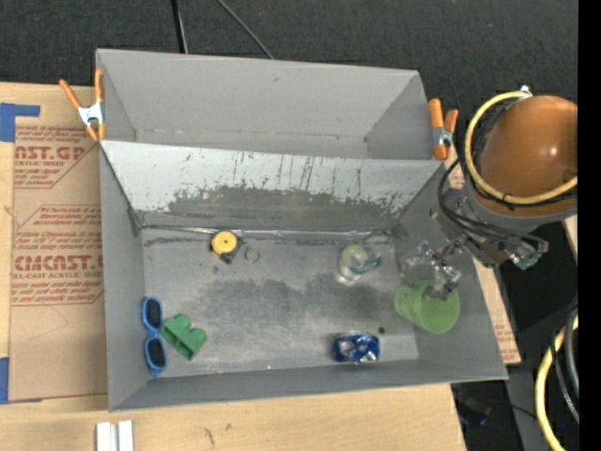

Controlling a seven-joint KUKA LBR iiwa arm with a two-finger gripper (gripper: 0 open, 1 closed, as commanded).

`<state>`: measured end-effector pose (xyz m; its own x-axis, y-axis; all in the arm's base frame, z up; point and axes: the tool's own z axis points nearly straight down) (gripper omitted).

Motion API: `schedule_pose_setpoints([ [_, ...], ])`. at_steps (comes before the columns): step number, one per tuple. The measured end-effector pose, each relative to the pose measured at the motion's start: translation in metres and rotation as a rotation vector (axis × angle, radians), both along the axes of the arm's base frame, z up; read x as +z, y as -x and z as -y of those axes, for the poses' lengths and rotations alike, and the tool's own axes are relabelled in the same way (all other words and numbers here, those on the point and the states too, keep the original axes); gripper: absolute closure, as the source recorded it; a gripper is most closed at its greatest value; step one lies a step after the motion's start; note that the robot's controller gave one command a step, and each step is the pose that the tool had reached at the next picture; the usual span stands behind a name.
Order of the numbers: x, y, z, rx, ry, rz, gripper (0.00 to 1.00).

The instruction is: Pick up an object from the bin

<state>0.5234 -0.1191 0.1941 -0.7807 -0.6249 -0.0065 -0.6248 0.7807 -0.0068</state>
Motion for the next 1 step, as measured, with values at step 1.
schedule_pose_setpoints([
  [1, 0.0902, -0.0132, 0.0043, 0.349, 0.001, -0.003, 1.0],
])
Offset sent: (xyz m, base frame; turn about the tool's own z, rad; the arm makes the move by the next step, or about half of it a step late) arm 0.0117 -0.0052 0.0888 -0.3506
